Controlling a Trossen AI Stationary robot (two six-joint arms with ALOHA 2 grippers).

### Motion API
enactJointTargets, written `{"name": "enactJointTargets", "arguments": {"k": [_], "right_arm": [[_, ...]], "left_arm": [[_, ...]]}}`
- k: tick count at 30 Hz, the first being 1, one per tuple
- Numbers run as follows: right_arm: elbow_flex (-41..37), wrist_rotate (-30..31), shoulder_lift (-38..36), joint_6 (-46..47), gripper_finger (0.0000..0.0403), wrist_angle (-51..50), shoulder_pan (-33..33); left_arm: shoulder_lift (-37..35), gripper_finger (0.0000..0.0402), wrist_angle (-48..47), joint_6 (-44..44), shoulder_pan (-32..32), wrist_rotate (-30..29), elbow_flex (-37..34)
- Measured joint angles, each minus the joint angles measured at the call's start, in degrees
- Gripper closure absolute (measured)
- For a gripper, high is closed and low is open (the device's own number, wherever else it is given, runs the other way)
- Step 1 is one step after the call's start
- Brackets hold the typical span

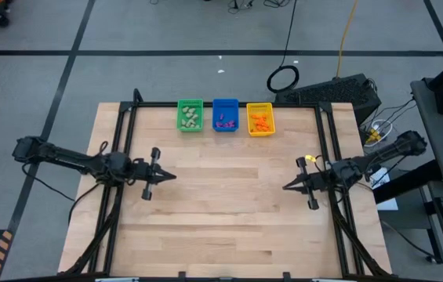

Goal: Sort Halloween decoration
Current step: Return to Home Position

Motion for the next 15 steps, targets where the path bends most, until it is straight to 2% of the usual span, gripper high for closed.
{"name": "enactJointTargets", "arguments": {"k": [7,15], "right_arm": [[0.00,-1.45,-3.82,0.31,0.0403,-3.84,-2.59],[-0.02,-1.43,-13.18,0.58,0.0403,-11.46,-2.69]], "left_arm": [[-5.63,0.0402,-4.93,-0.14,0.00,-0.64,0.00],[-11.42,0.0402,-11.38,-1.19,0.00,-1.48,0.00]]}}
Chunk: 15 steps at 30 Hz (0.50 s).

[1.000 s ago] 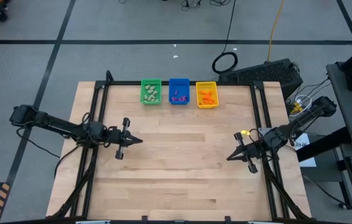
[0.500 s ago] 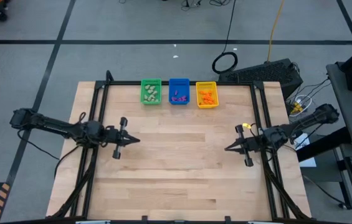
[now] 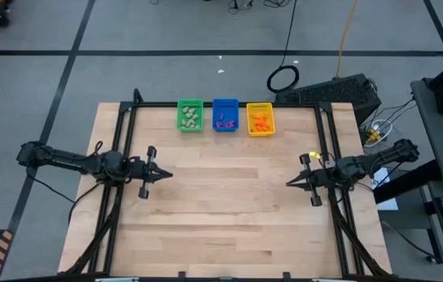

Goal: Sort Halloween decoration
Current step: Return to Home Position

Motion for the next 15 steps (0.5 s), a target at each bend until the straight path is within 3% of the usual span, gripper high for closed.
{"name": "enactJointTargets", "arguments": {"k": [6,15], "right_arm": [[0.00,-1.72,-4.81,0.16,0.0403,-0.98,0.02],[0.00,-1.67,-4.85,0.45,0.0403,-1.20,0.02]], "left_arm": [[-3.58,0.0402,-4.06,-0.51,0.00,0.00,0.00],[-8.41,0.0402,-10.54,-0.56,0.00,-0.07,-0.02]]}}
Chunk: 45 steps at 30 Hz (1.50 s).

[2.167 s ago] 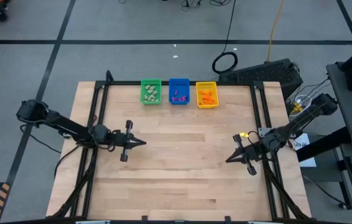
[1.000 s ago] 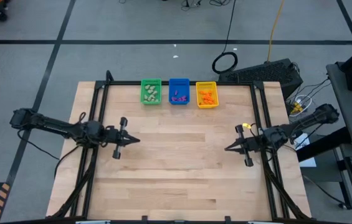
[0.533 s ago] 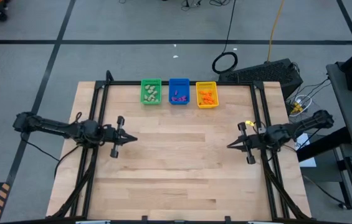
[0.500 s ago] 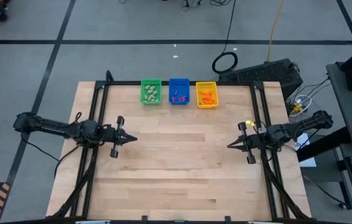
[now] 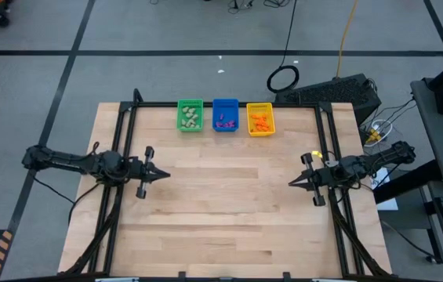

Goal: Sort Halloween decoration
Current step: Return to Home Position

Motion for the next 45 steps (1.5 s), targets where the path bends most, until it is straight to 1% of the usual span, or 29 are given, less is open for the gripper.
{"name": "enactJointTargets", "arguments": {"k": [5,15,17,22,25,29,34,45], "right_arm": [[0.00,0.20,-0.02,-1.23,0.0403,-0.09,-0.69],[0.00,0.15,-0.02,-1.99,0.0403,-0.20,-6.96],[0.00,0.09,-0.02,-2.04,0.0403,-0.21,-7.79],[0.00,-0.57,-0.02,-2.04,0.0403,-0.38,-8.56],[0.00,-1.58,-0.02,-1.94,0.0403,-0.63,-8.70],[0.00,-2.91,0.01,-1.88,0.0403,-0.79,-8.70],[0.00,-3.00,0.13,-1.48,0.0403,-0.81,-8.70],[0.00,-2.91,0.68,-1.59,0.0403,-0.79,-8.70]], "left_arm": [[-2.44,0.0402,-2.35,-0.50,0.00,-0.04,-0.02],[-5.36,0.0402,-5.41,1.84,0.08,-0.82,-0.02],[-5.85,0.0402,-6.00,2.00,0.61,-1.65,-0.02],[-7.68,0.0402,-6.42,3.22,3.15,-1.56,-0.02],[-9.56,0.0402,-6.41,3.27,5.23,0.69,-0.02],[-12.24,0.0401,-7.80,2.17,7.40,6.09,-0.02],[-12.62,0.0402,-8.53,1.55,8.98,6.25,-0.02],[-12.61,0.0402,-8.58,0.16,9.16,6.34,-0.02]]}}
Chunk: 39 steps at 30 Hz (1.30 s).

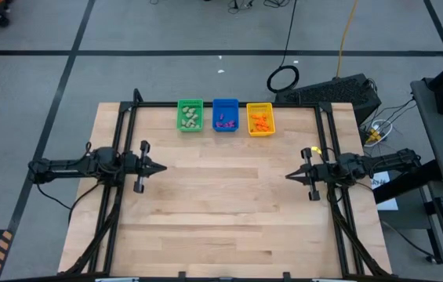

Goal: Sort Halloween decoration
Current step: Return to Home Position

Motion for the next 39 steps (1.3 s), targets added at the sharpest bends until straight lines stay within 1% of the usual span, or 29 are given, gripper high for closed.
{"name": "enactJointTargets", "arguments": {"k": [4,6,10,15,20,25,39], "right_arm": [[0.00,0.40,0.00,-0.07,0.0403,0.08,0.00],[0.00,1.67,0.00,-0.28,0.0403,0.33,-0.01],[0.00,1.73,0.00,-1.93,0.0403,0.37,-1.01],[0.00,1.12,0.00,-1.33,0.0403,0.29,-5.25],[0.00,-2.87,0.00,-1.34,0.0403,0.16,-9.17],[0.00,-2.93,0.00,0.29,0.0403,-0.15,-11.16],[0.02,-2.85,0.00,1.12,0.0403,-0.24,-11.52]], "left_arm": [[0.02,0.0402,0.00,-0.12,0.00,0.00,0.00],[0.02,0.0402,0.00,-0.07,-0.04,0.00,0.00],[0.02,0.0402,-0.02,-0.07,-0.03,-0.04,0.00],[0.04,0.0402,-0.02,-0.06,-0.03,-0.04,0.00],[0.07,0.0402,-0.03,-0.07,-0.02,-0.09,0.00],[0.07,0.0402,-0.04,-0.07,-0.03,-0.20,0.00],[0.07,0.0402,-0.09,-0.12,-0.04,-0.39,0.00]]}}
